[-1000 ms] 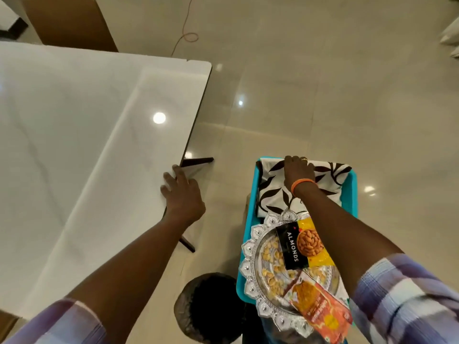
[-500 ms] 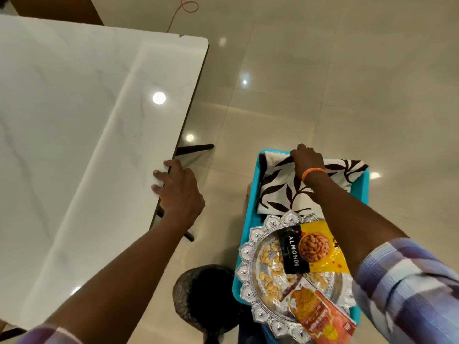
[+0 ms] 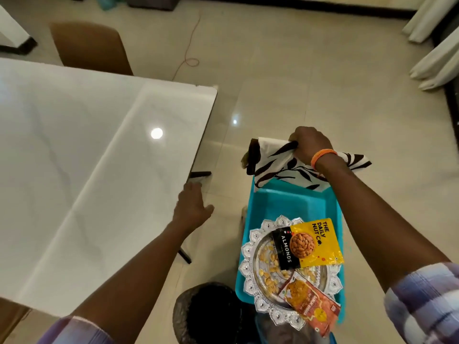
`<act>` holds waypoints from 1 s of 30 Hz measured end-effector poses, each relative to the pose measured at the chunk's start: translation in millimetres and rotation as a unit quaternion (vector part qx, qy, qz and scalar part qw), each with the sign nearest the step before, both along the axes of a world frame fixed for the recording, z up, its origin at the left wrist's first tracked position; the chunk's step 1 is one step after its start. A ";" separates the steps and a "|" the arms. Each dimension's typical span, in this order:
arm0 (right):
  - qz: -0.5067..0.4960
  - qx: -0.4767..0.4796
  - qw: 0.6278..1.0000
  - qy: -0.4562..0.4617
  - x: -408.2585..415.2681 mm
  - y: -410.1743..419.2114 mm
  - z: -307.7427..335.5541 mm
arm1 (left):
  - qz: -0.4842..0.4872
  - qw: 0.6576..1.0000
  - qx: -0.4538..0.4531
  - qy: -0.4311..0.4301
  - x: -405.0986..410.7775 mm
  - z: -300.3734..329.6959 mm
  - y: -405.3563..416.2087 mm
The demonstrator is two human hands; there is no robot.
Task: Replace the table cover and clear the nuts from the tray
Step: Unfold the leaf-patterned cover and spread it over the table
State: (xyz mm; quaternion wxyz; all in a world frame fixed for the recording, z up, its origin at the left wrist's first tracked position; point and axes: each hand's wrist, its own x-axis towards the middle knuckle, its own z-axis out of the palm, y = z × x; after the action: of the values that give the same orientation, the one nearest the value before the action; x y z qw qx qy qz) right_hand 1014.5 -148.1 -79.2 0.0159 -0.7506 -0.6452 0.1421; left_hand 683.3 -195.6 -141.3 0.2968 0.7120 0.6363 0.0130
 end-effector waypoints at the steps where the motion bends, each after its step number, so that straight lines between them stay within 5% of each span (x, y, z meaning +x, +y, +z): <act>1: 0.012 0.004 1.000 0.008 -14.0 -2.0 24.2 | -0.005 0.999 0.002 -0.045 -2.0 11.8 -5.8; 6: 0.148 0.001 0.989 0.003 -121.9 -24.0 128.5 | 0.059 0.971 0.055 -0.226 -28.2 76.0 -34.9; 10: 0.239 -0.022 0.971 0.020 -229.9 -47.6 168.9 | 0.078 0.917 0.164 -0.356 -105.1 108.9 -46.6; 12: 0.263 -0.032 0.964 0.024 -280.6 -57.8 171.7 | 0.048 0.910 0.227 -0.344 -159.5 111.8 -52.4; 16: 0.291 -0.108 0.951 0.010 -386.1 -76.2 162.1 | 0.034 0.937 0.300 -0.174 -279.3 102.7 -73.7; 22: 0.303 -0.174 0.937 0.030 -491.2 -84.7 164.3 | 0.011 0.951 -0.031 -0.306 -393.5 97.6 -99.3; 30: 0.277 -0.177 0.944 0.007 -577.2 -40.5 158.3 | 0.151 0.881 -0.163 -0.418 -456.7 107.6 -102.7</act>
State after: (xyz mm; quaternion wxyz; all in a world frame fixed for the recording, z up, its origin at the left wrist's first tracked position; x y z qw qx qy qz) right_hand 437.3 -188.6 79.1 -0.1527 -0.5318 -0.7921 0.2580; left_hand 226.7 -298.3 -33.8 0.6416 0.4770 0.5460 0.2506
